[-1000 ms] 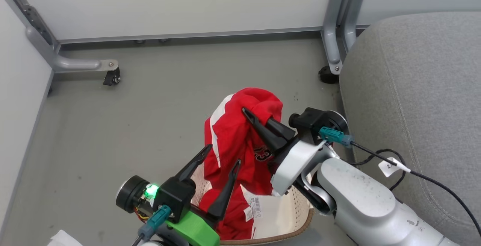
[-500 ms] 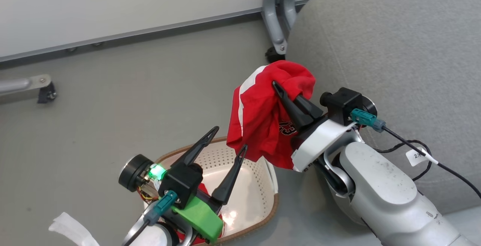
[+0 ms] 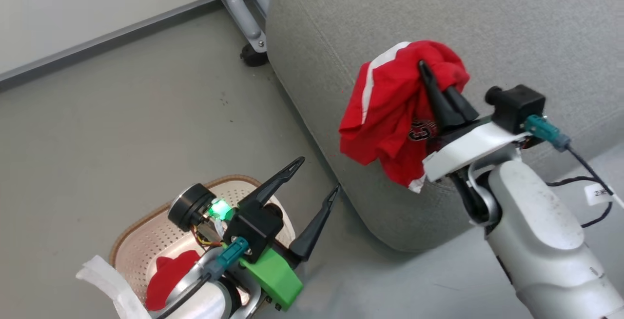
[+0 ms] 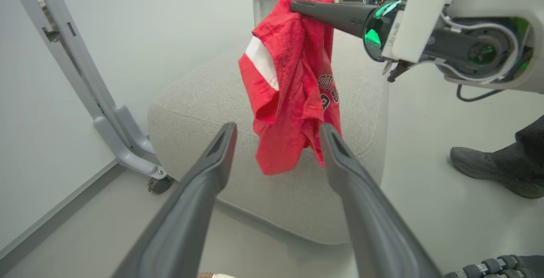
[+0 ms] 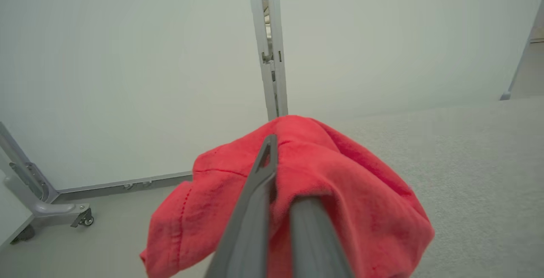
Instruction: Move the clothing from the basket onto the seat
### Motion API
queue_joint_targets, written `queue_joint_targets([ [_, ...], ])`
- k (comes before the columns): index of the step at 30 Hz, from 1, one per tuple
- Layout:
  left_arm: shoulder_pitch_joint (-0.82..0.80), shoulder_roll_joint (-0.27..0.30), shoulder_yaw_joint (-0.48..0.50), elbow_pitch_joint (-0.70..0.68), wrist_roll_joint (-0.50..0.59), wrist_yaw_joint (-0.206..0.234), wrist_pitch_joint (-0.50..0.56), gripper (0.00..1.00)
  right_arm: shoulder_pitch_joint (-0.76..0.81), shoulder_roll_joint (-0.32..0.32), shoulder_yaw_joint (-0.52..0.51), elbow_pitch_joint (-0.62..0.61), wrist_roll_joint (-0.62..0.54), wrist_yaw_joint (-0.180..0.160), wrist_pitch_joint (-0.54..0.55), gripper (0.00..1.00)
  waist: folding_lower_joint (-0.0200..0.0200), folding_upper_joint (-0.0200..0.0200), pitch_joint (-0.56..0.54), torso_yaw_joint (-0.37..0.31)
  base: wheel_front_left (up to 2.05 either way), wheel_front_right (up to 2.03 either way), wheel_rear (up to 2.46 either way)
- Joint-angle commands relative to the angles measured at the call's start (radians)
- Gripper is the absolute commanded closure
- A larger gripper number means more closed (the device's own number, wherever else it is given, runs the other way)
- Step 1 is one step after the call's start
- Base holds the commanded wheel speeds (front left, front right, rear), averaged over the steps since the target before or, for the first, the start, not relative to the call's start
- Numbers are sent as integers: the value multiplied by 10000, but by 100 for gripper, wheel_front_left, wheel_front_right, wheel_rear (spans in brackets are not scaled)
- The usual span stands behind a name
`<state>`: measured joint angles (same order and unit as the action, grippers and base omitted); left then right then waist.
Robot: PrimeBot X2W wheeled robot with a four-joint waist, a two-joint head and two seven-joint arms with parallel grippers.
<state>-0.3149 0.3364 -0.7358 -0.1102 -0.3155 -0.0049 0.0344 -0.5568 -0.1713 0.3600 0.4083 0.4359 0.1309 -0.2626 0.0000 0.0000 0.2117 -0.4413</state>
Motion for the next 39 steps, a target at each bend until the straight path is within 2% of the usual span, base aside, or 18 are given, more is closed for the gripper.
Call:
queue_joint_targets([
  [1, -262, 51, 17, -42, 48, -44, 55, 0, -122, -44, -341, -11, -71, -3, -27, 100, 0, 0, 658, -494, 0, 0, 0],
  [7, -884, 43, -102, -281, 170, -327, 189, 0, -960, -347, -2046, 394, -177, -1, -28, 100, 0, 0, 1450, 84, 0, 0, 0],
  [12, -1587, 72, -157, -494, 485, -504, 277, 0, -2200, -971, -3286, 967, -189, -1, -28, 100, 0, 0, 2403, 884, 0, 0, 0],
  [20, -2723, -114, -490, -648, 862, -826, 231, 0, -3835, -2192, -4454, 1783, -470, -1, -27, 100, 0, 0, 3922, 2092, 0, 0, 0],
  [25, -3219, -198, -616, -534, 1038, -928, 18, 0, -4364, -2478, -5086, 2854, -589, -3, -27, 100, 0, 0, 4656, 2498, 0, 0, 0],
  [26, -3266, -203, -632, -493, 1067, -935, -35, 0, -4423, -2468, -5194, 3044, -633, -3, -27, 76, 0, 0, 4729, 2544, 0, 0, 0],
  [27, -3321, -222, -652, -437, 1074, -947, -98, 0, -4465, -2429, -5275, 3250, -660, -3, -29, 20, 0, 0, 4807, 2586, 0, 0, 0],
  [28, -3353, -229, -663, -382, 1094, -950, -145, 0, -4467, -2390, -5297, 3378, -718, -1, -27, 0, 0, 0, 4850, 2609, 0, 0, 0],
  [33, -3419, -272, -759, -93, 1200, -856, -394, 0, -4052, -2210, -5331, 3721, -953, -3, -28, 0, 0, 0, 4899, 2618, 0, 0, 0],
  [39, -3341, -312, -894, 197, 1109, -878, -588, 0, -3263, -1833, -5684, 3298, -1120, -3, -29, 0, 0, 0, 4629, 2535, 0, 0, 0],
])
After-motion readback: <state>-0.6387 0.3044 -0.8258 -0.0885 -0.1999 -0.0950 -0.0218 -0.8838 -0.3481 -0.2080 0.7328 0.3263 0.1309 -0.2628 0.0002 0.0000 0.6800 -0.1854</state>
